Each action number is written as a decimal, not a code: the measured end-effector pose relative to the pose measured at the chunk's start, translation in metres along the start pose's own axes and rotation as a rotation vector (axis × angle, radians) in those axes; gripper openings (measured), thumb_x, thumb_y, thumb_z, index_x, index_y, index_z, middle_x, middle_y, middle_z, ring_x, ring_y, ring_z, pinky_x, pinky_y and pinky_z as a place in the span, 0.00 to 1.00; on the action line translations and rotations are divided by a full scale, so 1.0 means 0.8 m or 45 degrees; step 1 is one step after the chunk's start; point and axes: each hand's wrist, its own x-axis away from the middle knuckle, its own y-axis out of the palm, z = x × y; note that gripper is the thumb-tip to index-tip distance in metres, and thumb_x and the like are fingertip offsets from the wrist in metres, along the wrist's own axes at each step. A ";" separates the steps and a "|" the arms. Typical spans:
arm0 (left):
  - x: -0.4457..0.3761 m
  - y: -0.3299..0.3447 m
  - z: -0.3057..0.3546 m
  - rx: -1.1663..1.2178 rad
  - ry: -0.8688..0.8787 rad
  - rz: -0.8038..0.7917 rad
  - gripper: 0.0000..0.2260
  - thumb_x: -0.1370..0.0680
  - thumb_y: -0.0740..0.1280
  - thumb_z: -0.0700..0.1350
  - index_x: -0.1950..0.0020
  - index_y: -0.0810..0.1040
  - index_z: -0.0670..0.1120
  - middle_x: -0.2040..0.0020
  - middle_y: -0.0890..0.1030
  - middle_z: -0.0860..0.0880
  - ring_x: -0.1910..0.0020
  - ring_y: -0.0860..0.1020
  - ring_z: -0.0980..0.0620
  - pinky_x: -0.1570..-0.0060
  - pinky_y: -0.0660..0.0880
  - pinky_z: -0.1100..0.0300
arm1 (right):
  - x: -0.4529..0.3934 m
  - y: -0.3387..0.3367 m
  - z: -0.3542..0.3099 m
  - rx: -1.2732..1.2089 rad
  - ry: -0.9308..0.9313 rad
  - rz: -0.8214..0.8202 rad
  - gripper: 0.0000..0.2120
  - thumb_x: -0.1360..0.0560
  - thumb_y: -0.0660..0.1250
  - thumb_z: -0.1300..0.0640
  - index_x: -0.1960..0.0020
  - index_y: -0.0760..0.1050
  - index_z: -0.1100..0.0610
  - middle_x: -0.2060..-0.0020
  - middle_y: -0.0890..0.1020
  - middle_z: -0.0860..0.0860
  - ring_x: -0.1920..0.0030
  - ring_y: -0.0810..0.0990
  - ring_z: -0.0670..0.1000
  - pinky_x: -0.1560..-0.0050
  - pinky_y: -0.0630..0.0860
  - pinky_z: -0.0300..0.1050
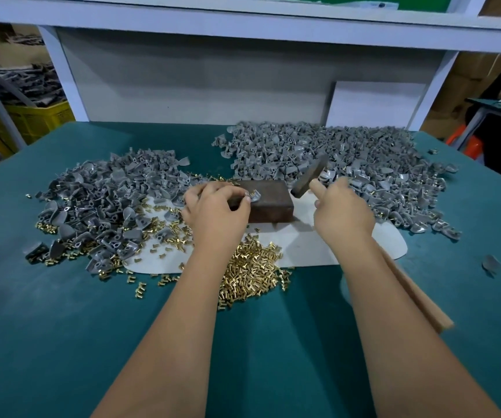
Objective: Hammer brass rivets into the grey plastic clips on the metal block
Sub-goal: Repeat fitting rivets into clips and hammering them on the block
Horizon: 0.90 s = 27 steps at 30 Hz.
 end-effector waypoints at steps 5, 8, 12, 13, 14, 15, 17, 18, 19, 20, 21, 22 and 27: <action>0.001 0.001 0.000 0.020 -0.022 0.002 0.05 0.23 0.68 0.55 0.50 0.83 0.59 0.37 0.77 0.59 0.33 0.60 0.49 0.37 0.56 0.51 | 0.011 -0.026 -0.016 -0.168 -0.153 0.016 0.10 0.20 0.59 0.48 0.51 0.68 0.54 0.64 0.74 0.50 0.62 0.72 0.57 0.68 0.63 0.45; 0.001 0.001 0.001 0.030 -0.031 0.004 0.05 0.23 0.69 0.55 0.51 0.83 0.59 0.38 0.77 0.60 0.33 0.60 0.50 0.39 0.55 0.53 | 0.017 -0.033 -0.026 -0.226 -0.222 -0.088 0.14 0.20 0.59 0.44 0.59 0.70 0.52 0.68 0.75 0.50 0.64 0.74 0.57 0.70 0.64 0.44; 0.002 0.001 0.001 0.049 -0.045 0.014 0.04 0.23 0.69 0.55 0.52 0.83 0.59 0.39 0.77 0.61 0.35 0.60 0.51 0.43 0.54 0.55 | 0.020 -0.036 -0.032 -0.348 -0.327 -0.205 0.13 0.19 0.59 0.48 0.53 0.71 0.57 0.63 0.80 0.54 0.64 0.77 0.57 0.65 0.73 0.49; 0.002 0.001 0.001 0.052 -0.048 0.014 0.04 0.23 0.69 0.55 0.52 0.83 0.59 0.39 0.77 0.61 0.35 0.60 0.51 0.44 0.54 0.55 | 0.020 -0.038 -0.033 -0.339 -0.337 -0.180 0.12 0.20 0.59 0.48 0.54 0.71 0.56 0.64 0.79 0.53 0.66 0.75 0.55 0.68 0.69 0.46; 0.002 0.001 0.000 0.052 -0.048 0.013 0.04 0.24 0.69 0.55 0.52 0.84 0.59 0.39 0.77 0.61 0.35 0.60 0.51 0.44 0.54 0.55 | 0.019 -0.042 -0.034 -0.319 -0.343 -0.150 0.10 0.20 0.59 0.48 0.54 0.71 0.55 0.65 0.78 0.51 0.67 0.74 0.52 0.70 0.65 0.44; 0.002 0.001 0.000 0.057 -0.048 0.013 0.04 0.24 0.70 0.54 0.52 0.84 0.59 0.38 0.77 0.61 0.35 0.60 0.51 0.43 0.54 0.54 | 0.018 -0.045 -0.034 -0.301 -0.350 -0.130 0.08 0.21 0.60 0.49 0.53 0.71 0.53 0.66 0.76 0.50 0.68 0.74 0.51 0.71 0.62 0.43; 0.003 0.001 -0.001 0.097 -0.046 0.015 0.03 0.24 0.70 0.54 0.52 0.84 0.59 0.38 0.77 0.61 0.35 0.60 0.51 0.40 0.55 0.53 | 0.016 -0.051 -0.034 -0.298 -0.384 -0.130 0.04 0.22 0.62 0.53 0.51 0.73 0.54 0.66 0.75 0.49 0.67 0.73 0.51 0.71 0.62 0.43; 0.003 0.002 -0.002 0.118 -0.047 0.015 0.03 0.24 0.70 0.54 0.52 0.84 0.58 0.38 0.77 0.61 0.34 0.60 0.52 0.39 0.55 0.53 | 0.016 -0.054 -0.034 -0.325 -0.403 -0.129 0.04 0.22 0.62 0.55 0.49 0.73 0.55 0.65 0.75 0.50 0.67 0.74 0.51 0.70 0.63 0.44; 0.003 0.002 -0.002 0.129 -0.050 0.014 0.03 0.24 0.70 0.54 0.53 0.84 0.58 0.38 0.77 0.61 0.34 0.60 0.51 0.38 0.55 0.53 | 0.017 -0.056 -0.034 -0.368 -0.417 -0.119 0.05 0.22 0.63 0.55 0.48 0.73 0.56 0.64 0.75 0.49 0.66 0.74 0.51 0.69 0.65 0.44; 0.003 0.002 -0.001 0.129 -0.056 0.014 0.04 0.24 0.70 0.54 0.53 0.84 0.58 0.38 0.77 0.62 0.34 0.60 0.51 0.38 0.54 0.53 | 0.019 -0.058 -0.034 -0.404 -0.431 -0.094 0.06 0.21 0.62 0.55 0.46 0.73 0.55 0.63 0.75 0.48 0.65 0.74 0.51 0.68 0.68 0.45; 0.003 0.003 -0.001 0.120 -0.064 0.014 0.04 0.24 0.70 0.54 0.53 0.84 0.58 0.38 0.77 0.62 0.33 0.60 0.51 0.38 0.55 0.53 | 0.021 -0.061 -0.033 -0.406 -0.446 -0.050 0.06 0.21 0.62 0.54 0.45 0.72 0.53 0.63 0.75 0.47 0.65 0.75 0.51 0.66 0.69 0.46; 0.002 0.003 0.000 0.105 -0.072 0.014 0.04 0.24 0.70 0.55 0.53 0.84 0.58 0.38 0.78 0.61 0.33 0.60 0.50 0.38 0.55 0.52 | 0.024 -0.062 -0.031 -0.371 -0.462 0.001 0.06 0.21 0.61 0.52 0.44 0.71 0.50 0.62 0.75 0.46 0.64 0.75 0.50 0.65 0.69 0.46; 0.002 0.000 0.000 0.121 -0.090 -0.001 0.04 0.24 0.71 0.56 0.53 0.84 0.60 0.39 0.77 0.63 0.33 0.60 0.50 0.41 0.53 0.56 | 0.039 -0.062 -0.031 -0.228 -0.466 0.009 0.08 0.20 0.59 0.48 0.42 0.70 0.46 0.58 0.79 0.49 0.60 0.75 0.56 0.61 0.71 0.48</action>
